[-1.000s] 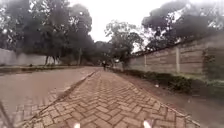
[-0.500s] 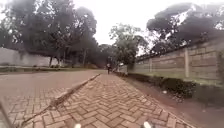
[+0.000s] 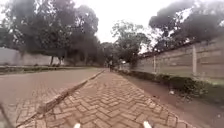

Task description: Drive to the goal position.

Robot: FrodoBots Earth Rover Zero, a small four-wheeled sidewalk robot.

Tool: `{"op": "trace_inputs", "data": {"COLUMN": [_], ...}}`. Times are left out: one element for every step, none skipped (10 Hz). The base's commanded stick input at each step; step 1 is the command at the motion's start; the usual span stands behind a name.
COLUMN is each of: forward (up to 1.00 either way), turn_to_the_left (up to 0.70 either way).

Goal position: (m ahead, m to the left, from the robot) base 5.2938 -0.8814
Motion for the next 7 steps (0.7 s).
{"op": "trace_inputs", "data": {"forward": [0.7,0.7,0.7,0.7,0.7,0.7,0.7], "turn_to_the_left": [0.12,0.12,0.12,0.07,0.02,0.0,0.0]}}
